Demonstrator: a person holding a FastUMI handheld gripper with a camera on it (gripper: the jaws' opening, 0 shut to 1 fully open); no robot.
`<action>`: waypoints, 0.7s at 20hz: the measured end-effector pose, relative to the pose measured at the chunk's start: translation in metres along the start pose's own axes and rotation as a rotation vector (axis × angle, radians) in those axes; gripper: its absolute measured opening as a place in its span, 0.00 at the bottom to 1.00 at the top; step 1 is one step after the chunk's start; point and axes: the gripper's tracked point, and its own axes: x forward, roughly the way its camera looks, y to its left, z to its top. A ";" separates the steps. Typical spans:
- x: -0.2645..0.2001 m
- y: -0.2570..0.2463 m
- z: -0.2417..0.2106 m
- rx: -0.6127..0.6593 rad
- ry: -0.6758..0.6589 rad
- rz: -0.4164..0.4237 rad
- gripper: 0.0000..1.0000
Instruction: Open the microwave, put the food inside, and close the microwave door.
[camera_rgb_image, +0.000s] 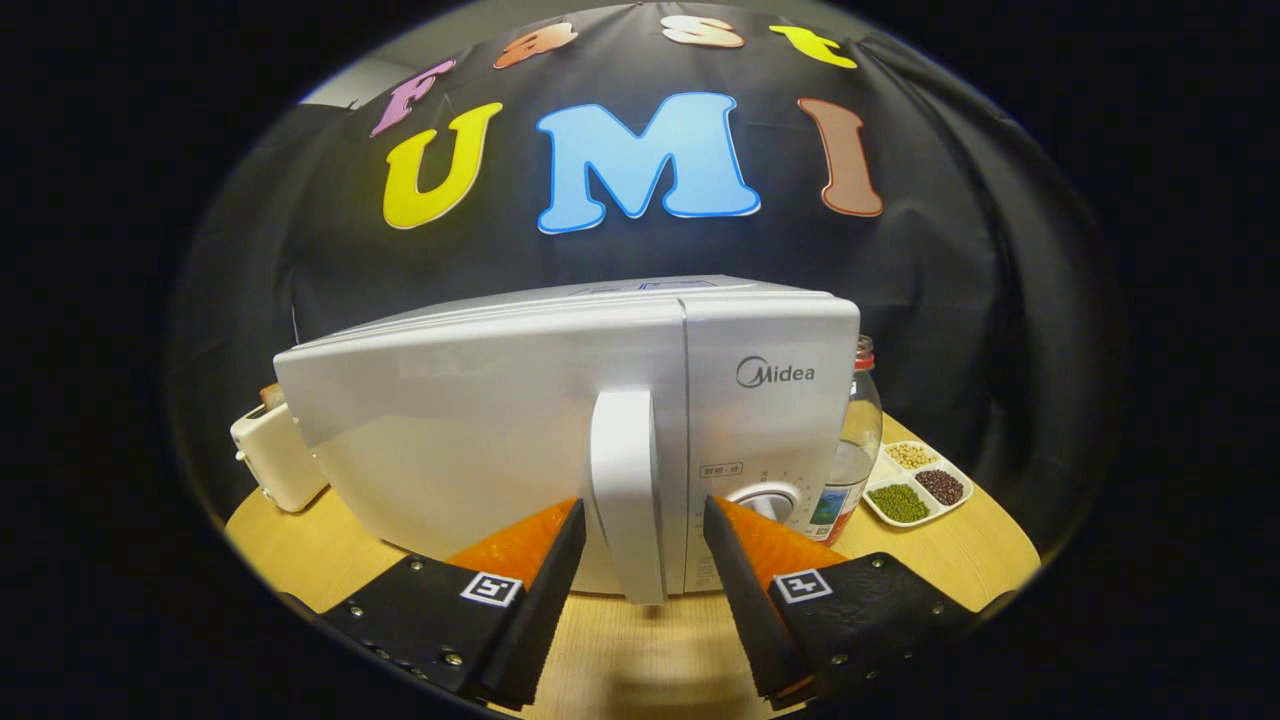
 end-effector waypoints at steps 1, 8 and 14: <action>-0.002 0.001 -0.001 -0.006 -0.004 0.001 0.77; 0.005 0.007 -0.006 -0.037 0.034 0.006 0.31; -0.005 0.007 -0.008 -0.057 0.062 0.042 0.13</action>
